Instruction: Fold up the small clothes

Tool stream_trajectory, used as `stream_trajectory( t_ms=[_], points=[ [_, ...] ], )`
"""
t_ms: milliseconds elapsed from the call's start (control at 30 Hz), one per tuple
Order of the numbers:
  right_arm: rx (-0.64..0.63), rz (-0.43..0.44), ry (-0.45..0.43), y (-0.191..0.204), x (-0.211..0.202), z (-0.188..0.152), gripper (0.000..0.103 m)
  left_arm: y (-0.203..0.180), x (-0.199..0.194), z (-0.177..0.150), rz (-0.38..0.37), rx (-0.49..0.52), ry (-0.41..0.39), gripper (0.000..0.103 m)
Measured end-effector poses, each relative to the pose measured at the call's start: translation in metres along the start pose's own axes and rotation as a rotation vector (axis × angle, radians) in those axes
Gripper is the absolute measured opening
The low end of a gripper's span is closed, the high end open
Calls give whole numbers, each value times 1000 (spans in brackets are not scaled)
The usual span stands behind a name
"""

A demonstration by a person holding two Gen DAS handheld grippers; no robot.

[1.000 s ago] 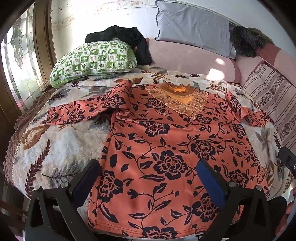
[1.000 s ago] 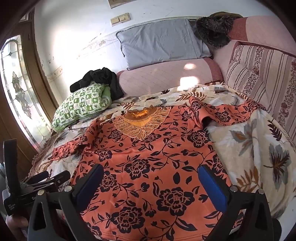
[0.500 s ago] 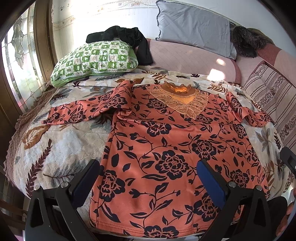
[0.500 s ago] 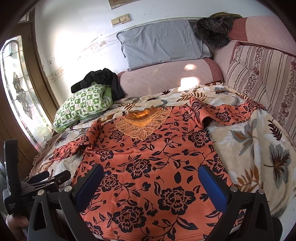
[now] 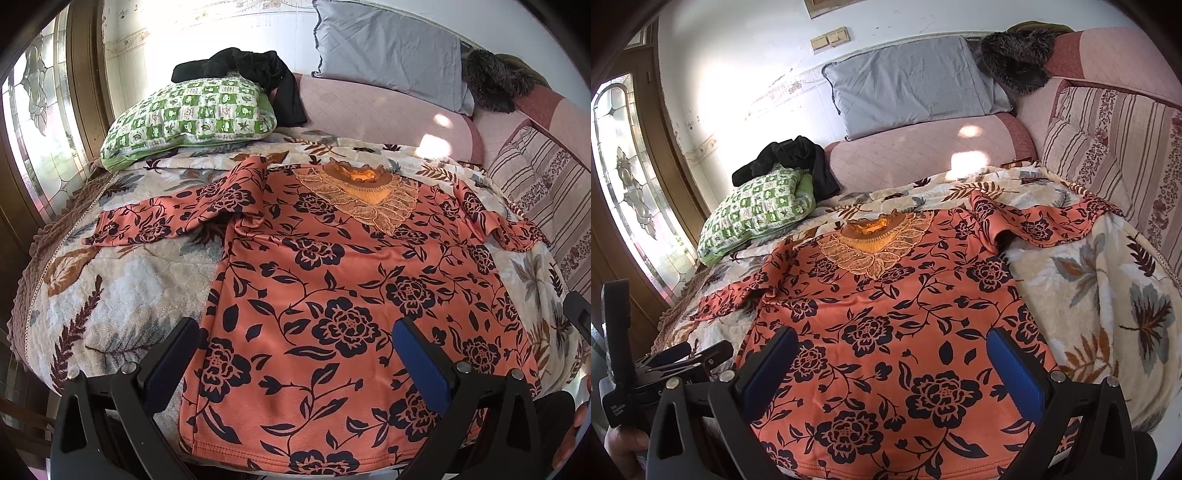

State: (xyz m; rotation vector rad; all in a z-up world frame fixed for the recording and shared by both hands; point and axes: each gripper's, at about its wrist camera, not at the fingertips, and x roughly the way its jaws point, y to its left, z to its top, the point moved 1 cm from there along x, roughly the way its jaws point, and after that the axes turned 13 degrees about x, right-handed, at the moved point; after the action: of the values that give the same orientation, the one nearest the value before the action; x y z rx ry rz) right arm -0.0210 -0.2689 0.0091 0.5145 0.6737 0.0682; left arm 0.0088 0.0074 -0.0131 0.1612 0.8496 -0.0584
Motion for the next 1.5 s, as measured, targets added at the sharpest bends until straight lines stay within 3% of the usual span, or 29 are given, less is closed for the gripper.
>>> stream_trajectory(
  t_ms=[467, 600, 867, 1000, 1133, 1267, 1367, 1433, 1500],
  points=[
    [49, 29, 12, -10, 7, 0, 103, 0, 6, 0, 1, 3, 12, 103],
    [94, 76, 7, -18, 5, 4, 103, -2, 9, 0, -6, 12, 17, 103],
    [271, 196, 142, -56, 27, 14, 103, 1, 27, -6, -15, 17, 53, 103],
    [444, 253, 159, -111, 36, 51, 103, 6, 39, -8, -16, 15, 76, 103],
    [728, 300, 77, -207, 49, 109, 103, 12, 56, -13, -9, 5, 109, 103],
    [1018, 290, -23, -312, 79, 154, 103, 16, 71, -14, 26, 8, 120, 103],
    [1093, 217, -59, -367, 110, 183, 102, 21, 80, -10, 64, 7, 115, 103],
    [1135, 199, -99, -392, 125, 199, 92, 26, 86, -7, 75, 1, 118, 103],
    [1136, 188, -125, -407, 140, 216, 90, 30, 92, -4, 87, -1, 119, 103]
  ],
)
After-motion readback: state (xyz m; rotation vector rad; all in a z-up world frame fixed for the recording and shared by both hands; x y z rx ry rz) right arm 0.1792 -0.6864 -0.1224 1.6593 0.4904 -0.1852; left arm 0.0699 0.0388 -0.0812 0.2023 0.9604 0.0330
